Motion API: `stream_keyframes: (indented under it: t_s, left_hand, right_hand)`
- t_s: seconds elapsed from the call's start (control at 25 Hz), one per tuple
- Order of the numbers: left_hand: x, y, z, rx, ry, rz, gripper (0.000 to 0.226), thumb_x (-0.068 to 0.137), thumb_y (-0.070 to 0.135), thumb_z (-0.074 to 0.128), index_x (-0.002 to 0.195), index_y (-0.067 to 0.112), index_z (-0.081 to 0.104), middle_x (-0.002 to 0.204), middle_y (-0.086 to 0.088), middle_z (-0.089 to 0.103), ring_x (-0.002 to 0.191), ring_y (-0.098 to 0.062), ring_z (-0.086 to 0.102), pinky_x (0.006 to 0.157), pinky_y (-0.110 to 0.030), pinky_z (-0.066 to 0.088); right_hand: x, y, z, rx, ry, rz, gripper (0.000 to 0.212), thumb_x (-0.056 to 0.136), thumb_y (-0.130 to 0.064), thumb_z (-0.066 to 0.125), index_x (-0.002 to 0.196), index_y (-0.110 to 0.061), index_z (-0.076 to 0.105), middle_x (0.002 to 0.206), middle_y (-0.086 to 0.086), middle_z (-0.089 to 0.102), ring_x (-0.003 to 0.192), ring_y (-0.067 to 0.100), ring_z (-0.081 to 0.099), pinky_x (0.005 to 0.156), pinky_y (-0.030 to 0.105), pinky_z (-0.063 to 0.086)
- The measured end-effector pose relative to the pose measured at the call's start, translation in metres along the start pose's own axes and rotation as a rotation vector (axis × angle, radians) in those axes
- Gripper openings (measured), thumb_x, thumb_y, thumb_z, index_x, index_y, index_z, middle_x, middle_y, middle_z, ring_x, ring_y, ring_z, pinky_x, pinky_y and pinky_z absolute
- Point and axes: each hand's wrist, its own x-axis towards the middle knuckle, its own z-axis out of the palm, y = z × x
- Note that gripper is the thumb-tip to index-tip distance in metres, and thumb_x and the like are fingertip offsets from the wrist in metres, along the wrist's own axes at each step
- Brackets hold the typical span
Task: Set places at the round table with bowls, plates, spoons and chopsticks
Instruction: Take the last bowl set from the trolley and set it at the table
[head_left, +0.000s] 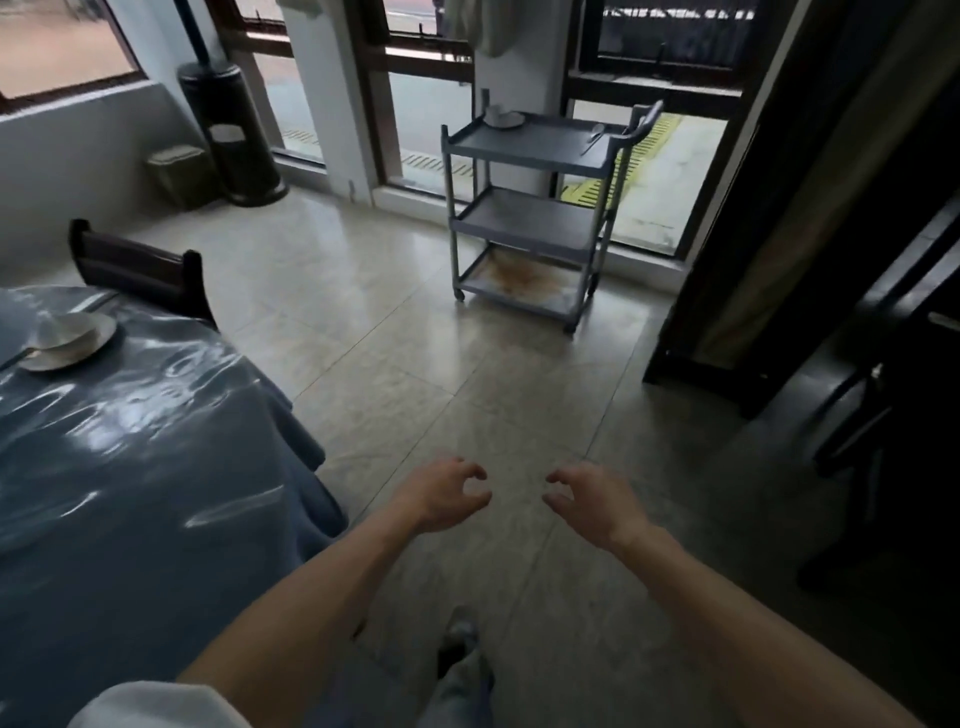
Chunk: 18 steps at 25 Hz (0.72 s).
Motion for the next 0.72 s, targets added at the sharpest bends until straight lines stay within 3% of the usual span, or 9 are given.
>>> stream_keyframes:
  t_s: [0.36,0.72]
  left_hand:
    - [0.138,-0.061,-0.088,-0.007,0.061,0.096,0.048,0.089,0.053,0.051,0.130,0.028,0.055,0.138,-0.001,0.054,0.124,-0.024,0.052,0.100,-0.037,0.044]
    - [0.247,-0.123,-0.170,-0.047,0.081,0.101,0.046,0.089,0.048,0.052,0.131,0.029,0.054,0.138,0.001,0.054,0.124,-0.020,0.052,0.100,-0.041,0.046]
  right_hand:
    - [0.162,-0.028,-0.043,-0.058,-0.018,0.056,0.040,0.093,-0.047,0.052,0.127,-0.028,0.059,0.127,-0.001,0.061,0.117,0.020,0.057,0.096,0.037,0.047]
    - [0.312,-0.059,-0.073,-0.012,0.004,0.069,0.039,0.091,-0.046,0.053,0.127,-0.030,0.059,0.126,-0.002,0.062,0.114,0.020,0.058,0.095,0.035,0.047]
